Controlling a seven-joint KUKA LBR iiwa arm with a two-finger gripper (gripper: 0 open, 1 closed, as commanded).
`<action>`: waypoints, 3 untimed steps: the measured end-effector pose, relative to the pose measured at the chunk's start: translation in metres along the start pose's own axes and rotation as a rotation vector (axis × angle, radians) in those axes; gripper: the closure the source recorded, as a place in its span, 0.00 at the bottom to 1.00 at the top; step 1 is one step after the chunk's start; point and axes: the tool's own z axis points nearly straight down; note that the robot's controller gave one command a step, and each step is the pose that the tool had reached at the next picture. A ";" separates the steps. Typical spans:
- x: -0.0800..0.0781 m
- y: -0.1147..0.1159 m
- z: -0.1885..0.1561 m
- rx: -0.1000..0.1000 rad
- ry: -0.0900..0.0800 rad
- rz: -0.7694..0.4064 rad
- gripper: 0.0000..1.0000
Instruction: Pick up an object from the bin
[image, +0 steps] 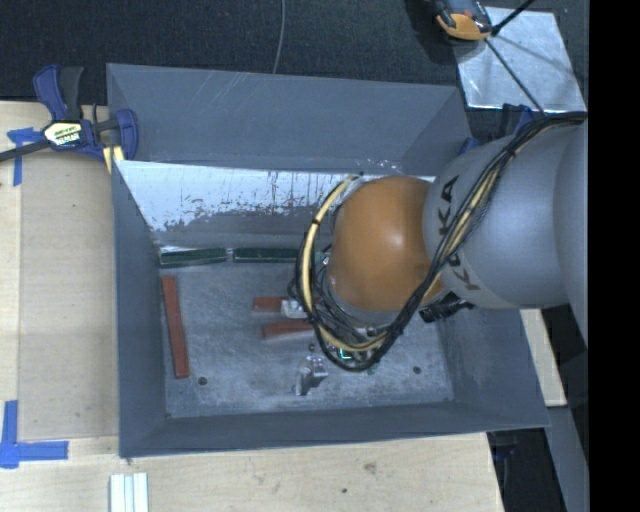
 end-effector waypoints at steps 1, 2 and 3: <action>-0.002 0.000 -0.004 -0.002 -0.008 0.003 0.00; -0.077 -0.024 0.064 -0.003 -0.009 -0.053 0.00; -0.070 -0.028 0.060 -0.004 -0.012 0.196 0.00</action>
Offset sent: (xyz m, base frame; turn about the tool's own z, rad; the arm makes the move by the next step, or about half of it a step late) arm 0.0728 -0.0226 -0.0657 -0.0544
